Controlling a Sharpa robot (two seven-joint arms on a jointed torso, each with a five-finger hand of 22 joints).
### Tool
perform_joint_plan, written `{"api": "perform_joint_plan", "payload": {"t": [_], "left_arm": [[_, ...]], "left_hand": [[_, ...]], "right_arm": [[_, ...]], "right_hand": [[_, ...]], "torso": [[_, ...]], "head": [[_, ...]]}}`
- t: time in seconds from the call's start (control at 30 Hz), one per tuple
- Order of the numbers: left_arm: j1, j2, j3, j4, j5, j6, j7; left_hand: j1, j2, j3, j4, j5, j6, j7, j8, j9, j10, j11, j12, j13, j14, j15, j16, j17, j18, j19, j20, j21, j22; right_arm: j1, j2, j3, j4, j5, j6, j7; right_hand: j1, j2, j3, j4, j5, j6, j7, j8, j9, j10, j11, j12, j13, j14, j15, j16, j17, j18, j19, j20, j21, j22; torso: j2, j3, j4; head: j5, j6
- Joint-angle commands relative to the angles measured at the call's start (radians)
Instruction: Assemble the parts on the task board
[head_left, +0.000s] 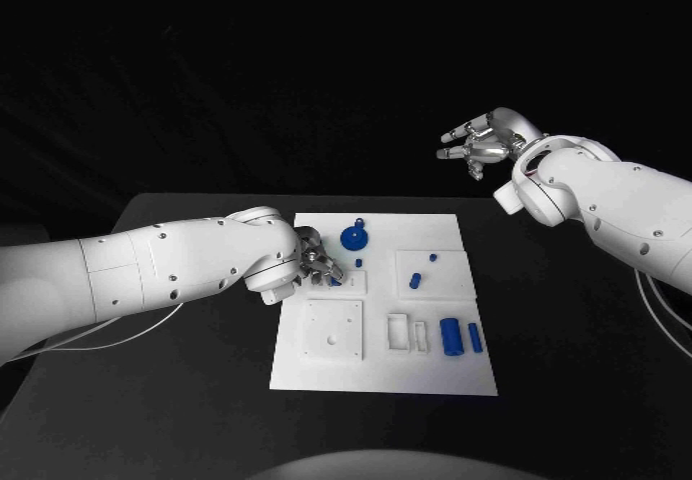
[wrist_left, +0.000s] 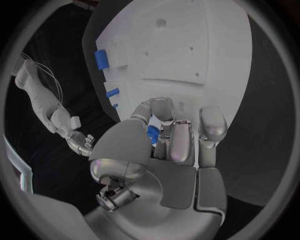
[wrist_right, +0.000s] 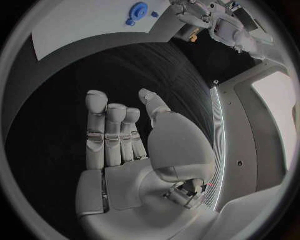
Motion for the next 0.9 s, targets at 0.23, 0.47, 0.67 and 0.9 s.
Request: {"api": "perform_joint_plan", "payload": {"t": [0.23,0.47,0.67,0.9], "left_arm": [[-0.005,0.013,-0.003,-0.010,-0.004,0.049,-0.019],[-0.005,0.028,-0.003,-0.023,-0.004,0.062,-0.022],[-0.005,0.039,-0.003,-0.029,-0.039,0.076,-0.024],[-0.005,0.046,-0.003,-0.029,-0.079,0.085,-0.025]], "left_hand": [[0.003,0.012,0.000,0.006,-0.037,0.227,-0.145,0.006,0.644,0.041,-0.004,0.008,-0.003,0.003,0.008,0.004,-0.001,-0.017,0.000,-0.005,-0.002,0.106],[0.006,0.014,-0.007,0.009,-0.054,0.227,-0.145,0.008,0.644,0.041,-0.004,0.009,-0.005,0.003,0.008,0.004,-0.002,-0.018,0.001,-0.004,-0.001,0.107],[0.011,0.015,-0.010,0.008,-0.055,0.226,-0.144,0.008,0.644,0.041,-0.004,0.009,-0.006,0.003,0.008,0.004,-0.002,-0.017,0.000,-0.005,-0.003,0.106],[0.008,0.012,-0.017,0.011,-0.066,0.226,-0.144,0.009,0.644,0.041,-0.003,0.009,-0.008,0.003,0.009,0.002,-0.004,-0.018,-0.001,-0.006,-0.004,0.106]], "right_arm": [[0.000,0.003,0.000,-0.003,-0.008,0.015,0.004],[0.000,0.005,0.000,-0.001,-0.008,0.016,0.005],[0.000,0.006,0.000,0.001,-0.008,0.019,0.004],[0.000,0.007,0.000,0.001,-0.008,0.020,0.005]], "right_hand": [[-0.011,-0.001,0.004,0.001,0.003,0.005,0.002,-0.003,-0.001,-0.006,0.001,0.003,-0.002,-0.007,0.001,0.003,-0.001,0.019,0.042,0.004,-0.004,0.053],[-0.011,-0.001,0.004,0.001,0.003,0.005,0.002,-0.003,-0.001,-0.006,0.001,0.003,-0.002,-0.007,0.001,0.003,-0.001,0.019,0.042,0.004,-0.004,0.053],[-0.011,-0.001,0.004,0.001,0.003,0.005,0.002,-0.003,-0.001,-0.006,0.001,0.003,-0.002,-0.007,0.001,0.003,-0.001,0.019,0.042,0.004,-0.004,0.053],[-0.011,-0.001,0.006,-0.002,0.003,0.005,0.002,-0.003,-0.001,-0.007,0.001,0.001,-0.003,-0.008,0.001,0.002,-0.002,0.019,0.042,0.004,-0.008,0.052]], "torso": [[0.000,0.0004,-0.0006],[0.000,0.0006,-0.0010],[0.000,0.0009,-0.0009],[0.000,0.0006,-0.0007]], "head": [[0.002,-0.004],[0.001,-0.004],[0.000,-0.004],[-0.001,-0.004]]}}
